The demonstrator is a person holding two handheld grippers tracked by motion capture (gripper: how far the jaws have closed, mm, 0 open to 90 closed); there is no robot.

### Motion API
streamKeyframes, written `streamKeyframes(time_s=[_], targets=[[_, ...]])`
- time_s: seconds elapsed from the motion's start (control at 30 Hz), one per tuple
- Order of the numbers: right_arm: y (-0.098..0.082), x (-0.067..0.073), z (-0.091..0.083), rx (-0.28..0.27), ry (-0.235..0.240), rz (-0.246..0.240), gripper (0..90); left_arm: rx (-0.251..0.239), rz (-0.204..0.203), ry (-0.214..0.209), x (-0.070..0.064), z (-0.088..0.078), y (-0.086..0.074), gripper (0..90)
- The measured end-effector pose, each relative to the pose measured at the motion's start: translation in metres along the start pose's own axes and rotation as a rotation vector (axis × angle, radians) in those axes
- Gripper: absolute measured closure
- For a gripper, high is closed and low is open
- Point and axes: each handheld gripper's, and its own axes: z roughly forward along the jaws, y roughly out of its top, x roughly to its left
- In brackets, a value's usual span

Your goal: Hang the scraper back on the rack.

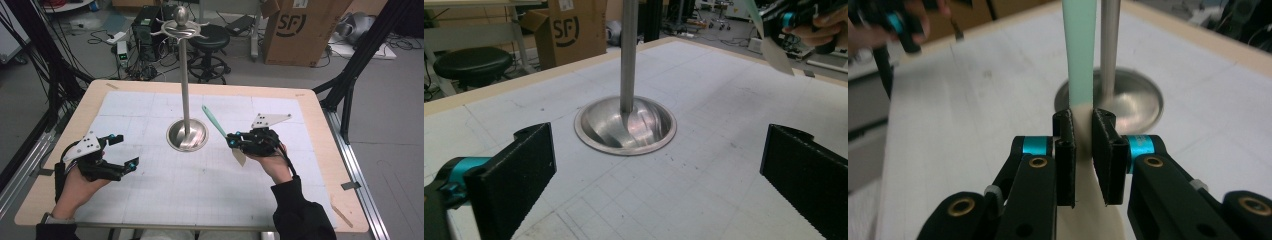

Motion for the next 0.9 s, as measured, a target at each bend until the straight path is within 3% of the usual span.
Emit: streamKeyframes(time_s=[0.17, 0.4, 0.5, 0.6, 0.67, 0.9], targets=[[0.02, 0.004, -0.011, -0.154, 0.022, -0.003, 80.8, -0.019, 0.001, -0.002, -0.001, -0.001, 0.002, 1.9], [0.047, 0.005, -0.017, -0.206, -0.021, -0.024, 80.9, -0.017, -0.002, 0.001, 0.0, -0.002, 0.002, 2.0], [0.065, 0.007, -0.022, -0.266, -0.052, -0.036, 80.9, -0.017, -0.003, 0.003, 0.0, -0.002, 0.001, 1.9], [0.074, 0.007, -0.024, -0.275, -0.043, -0.041, 80.9, -0.019, -0.005, 0.003, 0.0, -0.002, 0.001, 1.9], [0.086, 0.009, -0.026, -0.281, -0.067, -0.061, 80.8, -0.021, -0.001, 0.003, 0.0, -0.003, 0.002, 1.9], [0.098, 0.012, -0.031, -0.337, -0.125, -0.086, 80.9, -0.015, -0.003, 0.012, 0.001, -0.004, 0.001, 1.9]])
